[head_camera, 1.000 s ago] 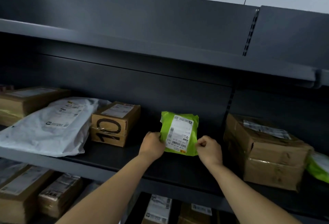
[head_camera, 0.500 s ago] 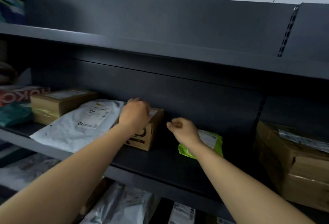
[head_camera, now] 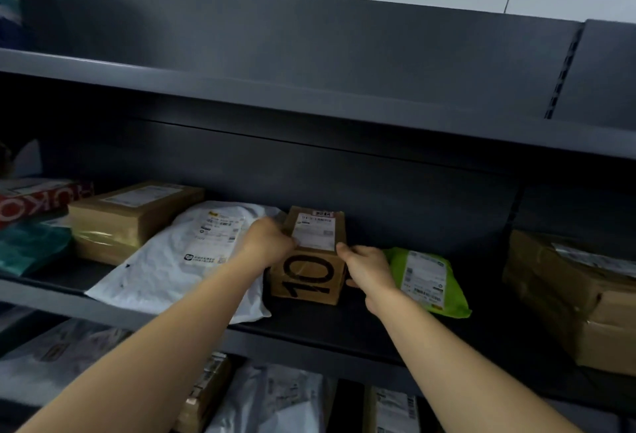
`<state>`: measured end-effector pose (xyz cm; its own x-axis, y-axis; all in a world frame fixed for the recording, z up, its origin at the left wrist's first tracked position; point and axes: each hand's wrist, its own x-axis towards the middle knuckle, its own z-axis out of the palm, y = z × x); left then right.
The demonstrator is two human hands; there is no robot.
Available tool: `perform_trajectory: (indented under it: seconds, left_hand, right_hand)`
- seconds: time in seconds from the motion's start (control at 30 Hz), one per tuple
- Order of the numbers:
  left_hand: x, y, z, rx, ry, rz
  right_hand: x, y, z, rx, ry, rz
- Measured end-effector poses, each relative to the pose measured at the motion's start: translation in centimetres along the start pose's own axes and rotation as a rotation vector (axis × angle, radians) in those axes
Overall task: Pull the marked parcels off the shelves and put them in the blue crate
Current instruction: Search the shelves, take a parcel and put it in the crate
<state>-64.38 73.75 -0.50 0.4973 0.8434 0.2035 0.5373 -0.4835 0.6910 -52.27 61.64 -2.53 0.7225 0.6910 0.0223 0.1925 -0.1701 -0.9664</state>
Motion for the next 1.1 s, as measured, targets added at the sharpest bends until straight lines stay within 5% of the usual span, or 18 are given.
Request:
perform_trajectory:
  seconds: [0.4, 1.1]
  left_hand:
    - [-5.8, 0.4, 3.2, -0.303, 0.015, 0.243]
    - [-26.6, 13.1, 10.7, -0.551, -0.061, 0.488]
  right_hand:
    - [-6.0, 2.9, -2.0, 0.255, 0.282, -0.081]
    - [-25.5, 7.4, -20.7, 0.102, 0.529, -0.270]
